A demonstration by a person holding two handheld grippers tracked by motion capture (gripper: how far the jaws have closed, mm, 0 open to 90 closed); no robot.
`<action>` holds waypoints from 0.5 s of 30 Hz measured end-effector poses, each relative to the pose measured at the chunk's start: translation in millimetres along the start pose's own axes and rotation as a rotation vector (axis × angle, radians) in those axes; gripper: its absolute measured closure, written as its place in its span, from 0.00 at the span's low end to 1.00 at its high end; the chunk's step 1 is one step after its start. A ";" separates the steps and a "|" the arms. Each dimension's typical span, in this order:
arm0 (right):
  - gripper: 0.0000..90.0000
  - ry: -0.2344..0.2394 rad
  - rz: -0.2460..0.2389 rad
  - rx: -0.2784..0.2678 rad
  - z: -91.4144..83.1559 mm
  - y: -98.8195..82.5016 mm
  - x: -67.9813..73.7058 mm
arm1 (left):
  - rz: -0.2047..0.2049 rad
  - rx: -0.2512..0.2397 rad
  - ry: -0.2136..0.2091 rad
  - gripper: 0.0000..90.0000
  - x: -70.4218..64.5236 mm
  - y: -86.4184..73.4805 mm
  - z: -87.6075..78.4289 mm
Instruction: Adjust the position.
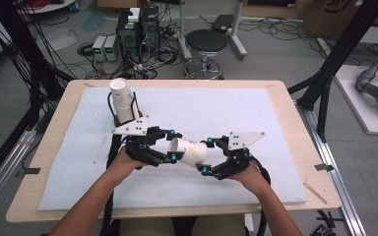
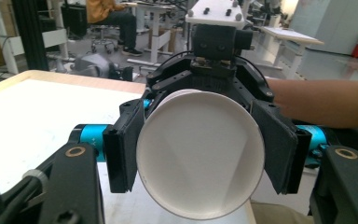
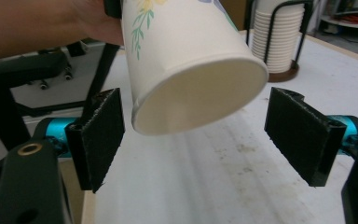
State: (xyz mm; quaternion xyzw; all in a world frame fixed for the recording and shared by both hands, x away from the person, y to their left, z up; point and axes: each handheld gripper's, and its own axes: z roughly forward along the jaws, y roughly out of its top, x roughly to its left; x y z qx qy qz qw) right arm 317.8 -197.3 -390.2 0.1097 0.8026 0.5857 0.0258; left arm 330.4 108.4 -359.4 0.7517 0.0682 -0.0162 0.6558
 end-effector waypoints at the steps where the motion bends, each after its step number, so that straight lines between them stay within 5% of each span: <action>1: 0.23 0.008 0.003 -0.004 0.3 -0.2 -0.1 | 0.005 -0.006 -0.013 0.42 -0.8 -0.2 1.0; 15: 0.38 0.066 -0.015 -0.084 -3.4 -2.5 -3.1 | 0.025 -0.044 -0.037 0.42 -1.6 -2.9 0.4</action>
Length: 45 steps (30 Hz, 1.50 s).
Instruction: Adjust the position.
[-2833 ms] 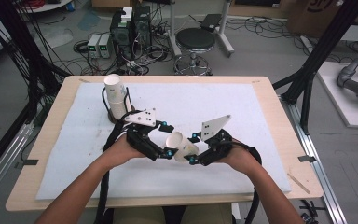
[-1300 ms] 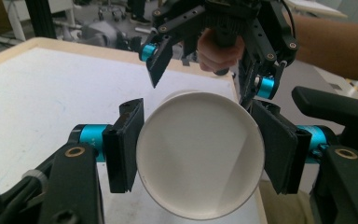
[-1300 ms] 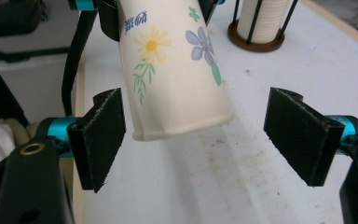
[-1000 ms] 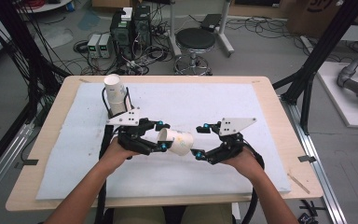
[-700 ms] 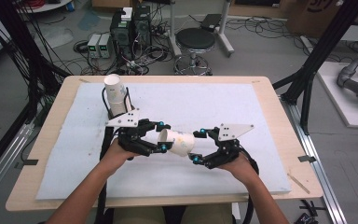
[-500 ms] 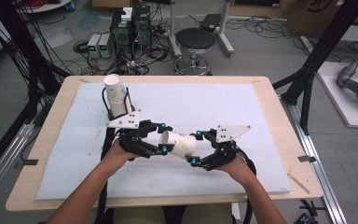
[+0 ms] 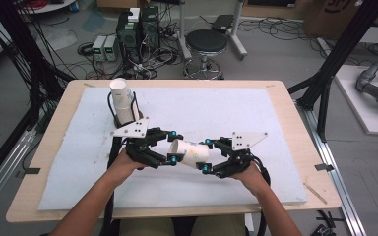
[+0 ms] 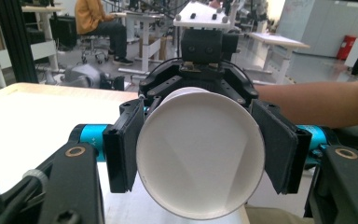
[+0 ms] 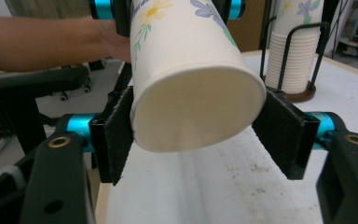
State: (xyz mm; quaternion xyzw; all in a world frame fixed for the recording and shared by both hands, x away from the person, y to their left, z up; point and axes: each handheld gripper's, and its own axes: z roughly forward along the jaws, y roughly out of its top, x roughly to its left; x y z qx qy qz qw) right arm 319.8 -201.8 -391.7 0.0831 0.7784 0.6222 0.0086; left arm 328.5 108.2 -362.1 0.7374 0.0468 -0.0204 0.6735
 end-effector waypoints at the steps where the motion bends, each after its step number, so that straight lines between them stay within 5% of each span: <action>1: 0.40 0.003 0.006 -0.005 -0.9 0.0 -0.1 | -0.002 -0.009 -0.002 0.42 0.1 -1.1 -0.9; 7: 0.44 0.021 0.024 -0.011 -2.3 0.3 -2.2 | -0.020 -0.011 -0.005 0.40 -0.2 -4.1 -1.5; 9: 0.44 0.038 0.035 0.005 -3.4 1.7 -2.5 | -0.035 0.002 0.014 0.23 -2.4 -4.1 -0.3; 10: 0.44 0.036 0.037 0.013 -4.4 2.6 -3.0 | -0.086 0.025 0.049 0.14 -3.3 -4.1 1.4; 11: 0.44 0.034 0.043 0.026 -5.6 3.7 -3.5 | -0.086 0.025 0.049 0.12 -3.3 -4.1 1.4; 21: 0.43 0.006 0.047 0.130 -16.2 19.0 -7.4 | -0.079 0.124 0.094 0.12 -3.0 -0.3 -7.3; 27: 0.43 -0.010 0.045 0.241 -14.5 32.4 -10.2 | -0.054 0.202 0.125 0.13 -2.7 6.8 -9.6; 31: 0.42 -0.021 0.014 0.361 -7.2 42.6 -11.3 | -0.038 0.275 0.133 0.13 -2.9 10.4 -6.2; 45: 0.43 -0.037 -0.073 0.538 10.0 65.2 -8.4 | -0.005 0.409 0.138 0.16 -1.5 16.4 4.9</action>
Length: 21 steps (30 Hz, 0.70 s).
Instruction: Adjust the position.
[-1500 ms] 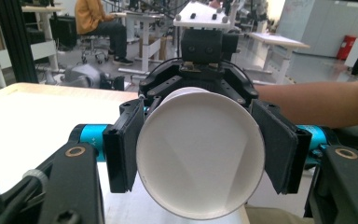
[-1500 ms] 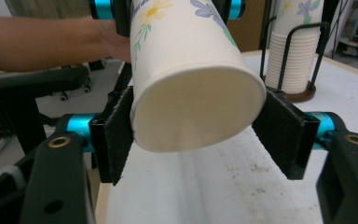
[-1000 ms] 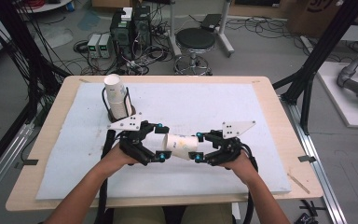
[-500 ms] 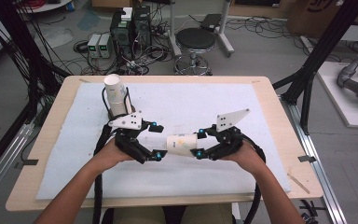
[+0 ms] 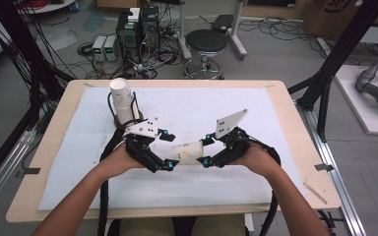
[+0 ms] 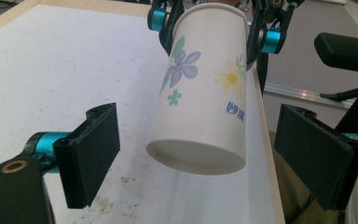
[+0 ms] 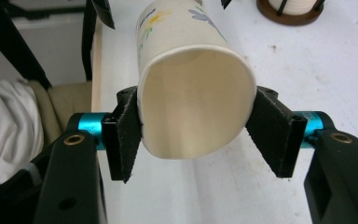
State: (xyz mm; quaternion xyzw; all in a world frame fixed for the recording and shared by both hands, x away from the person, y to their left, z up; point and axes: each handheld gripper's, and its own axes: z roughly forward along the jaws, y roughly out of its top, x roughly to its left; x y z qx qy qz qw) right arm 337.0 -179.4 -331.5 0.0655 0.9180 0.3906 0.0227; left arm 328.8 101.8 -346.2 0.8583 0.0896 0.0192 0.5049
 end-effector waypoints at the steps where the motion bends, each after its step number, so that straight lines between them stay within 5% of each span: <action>1: 0.43 0.002 -0.008 0.013 0.6 2.0 0.2 | 0.007 0.013 0.001 0.16 0.0 0.6 0.8; 21: 0.43 -0.009 -0.109 0.240 11.5 37.0 3.1 | 0.059 0.135 -0.018 0.22 -1.5 6.4 21.3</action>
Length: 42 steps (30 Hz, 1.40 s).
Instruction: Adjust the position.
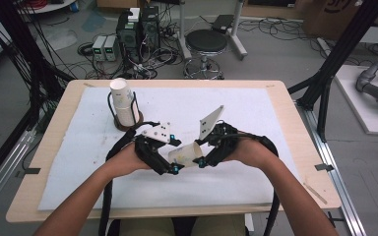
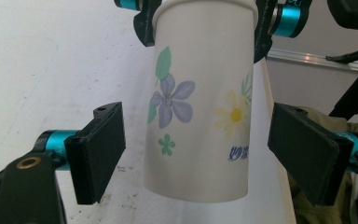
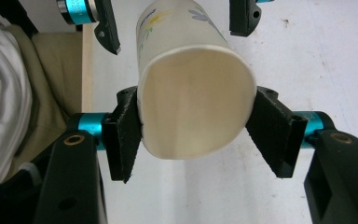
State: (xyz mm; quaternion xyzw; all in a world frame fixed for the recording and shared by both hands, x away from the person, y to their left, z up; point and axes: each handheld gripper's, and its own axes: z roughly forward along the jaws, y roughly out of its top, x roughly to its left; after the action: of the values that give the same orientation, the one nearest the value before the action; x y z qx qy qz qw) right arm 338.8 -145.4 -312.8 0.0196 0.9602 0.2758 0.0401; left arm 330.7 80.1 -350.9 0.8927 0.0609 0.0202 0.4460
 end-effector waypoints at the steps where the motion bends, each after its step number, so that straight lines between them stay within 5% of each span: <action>1: 0.43 0.001 -0.011 0.014 1.0 1.5 -0.3 | 0.002 0.008 -0.002 0.23 -0.1 0.5 0.7; 10: 0.43 0.012 -0.029 0.107 8.4 9.4 2.4 | 0.003 0.060 -0.035 0.28 0.1 1.4 9.3; 19: 0.43 0.025 -0.051 0.131 13.4 13.4 5.0 | -0.009 0.104 -0.068 0.38 -0.5 1.1 18.4; 30: 0.44 0.037 -0.057 0.116 12.6 14.1 5.5 | 0.001 0.113 -0.076 0.42 0.1 -0.8 19.5; 37: 0.42 0.053 -0.039 0.082 11.4 12.4 4.5 | -0.018 0.078 -0.080 0.42 0.0 -4.8 18.3; 42: 0.32 0.048 0.007 -0.014 7.6 8.6 0.2 | -0.053 0.032 -0.068 0.40 2.8 -11.8 13.1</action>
State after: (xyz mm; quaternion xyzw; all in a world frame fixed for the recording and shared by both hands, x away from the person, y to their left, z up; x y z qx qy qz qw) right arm 339.4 -134.1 -314.7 0.0162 0.9589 0.2829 0.0163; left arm 333.6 77.1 -368.3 0.8979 0.0697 -0.0230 0.4340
